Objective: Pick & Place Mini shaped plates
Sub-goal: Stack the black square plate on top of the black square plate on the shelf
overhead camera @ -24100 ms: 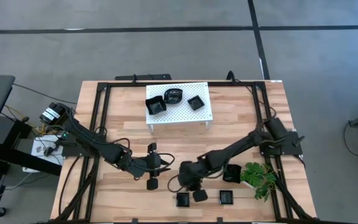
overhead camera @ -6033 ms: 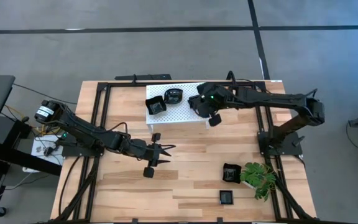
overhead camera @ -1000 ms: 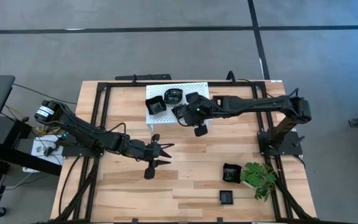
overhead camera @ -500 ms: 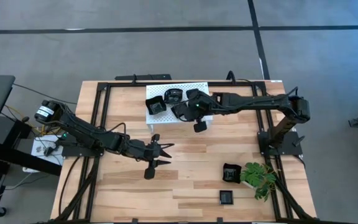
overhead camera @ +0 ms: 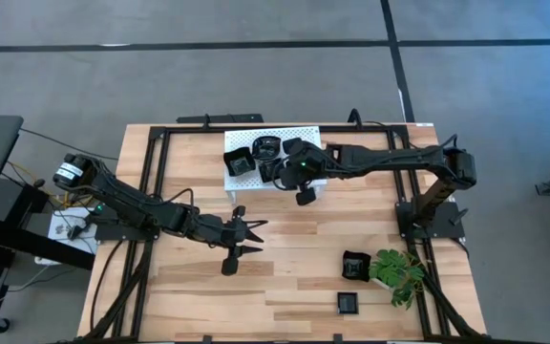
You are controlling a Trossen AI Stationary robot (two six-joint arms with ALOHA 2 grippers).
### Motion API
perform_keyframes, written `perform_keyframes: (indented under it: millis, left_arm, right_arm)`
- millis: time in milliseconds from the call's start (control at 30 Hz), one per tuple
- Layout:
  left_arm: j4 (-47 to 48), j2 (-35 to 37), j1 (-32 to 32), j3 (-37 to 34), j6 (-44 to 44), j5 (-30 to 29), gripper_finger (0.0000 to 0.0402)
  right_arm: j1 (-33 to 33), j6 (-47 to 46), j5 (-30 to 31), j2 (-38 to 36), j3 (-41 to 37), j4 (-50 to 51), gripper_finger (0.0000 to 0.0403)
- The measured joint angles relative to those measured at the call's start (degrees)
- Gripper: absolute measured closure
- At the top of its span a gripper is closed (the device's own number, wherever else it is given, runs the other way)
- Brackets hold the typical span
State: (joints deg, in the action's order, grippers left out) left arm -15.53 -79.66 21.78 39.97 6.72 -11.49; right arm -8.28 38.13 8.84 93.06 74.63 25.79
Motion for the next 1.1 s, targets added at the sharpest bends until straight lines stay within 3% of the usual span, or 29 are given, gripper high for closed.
perform_keyframes:
  millis: [433, 600, 1100]
  left_arm:
    - [0.02, 0.0, 0.0, 0.0, 0.0, -0.01, 0.0293]
    - [0.02, 0.0, 0.0, 0.0, 0.0, -0.02, 0.0293]
    - [0.0, 0.0, -0.02, 0.0, 0.0, 0.0, 0.0293]
  right_arm:
    - [0.0, -0.02, -0.06, 0.0, 0.0, -2.9, 0.0401]
    - [-0.06, -0.04, -4.87, 0.0, 0.0, -2.94, 0.04]
    - [-1.29, -0.12, -4.35, 0.0, 0.0, -2.91, 0.039]
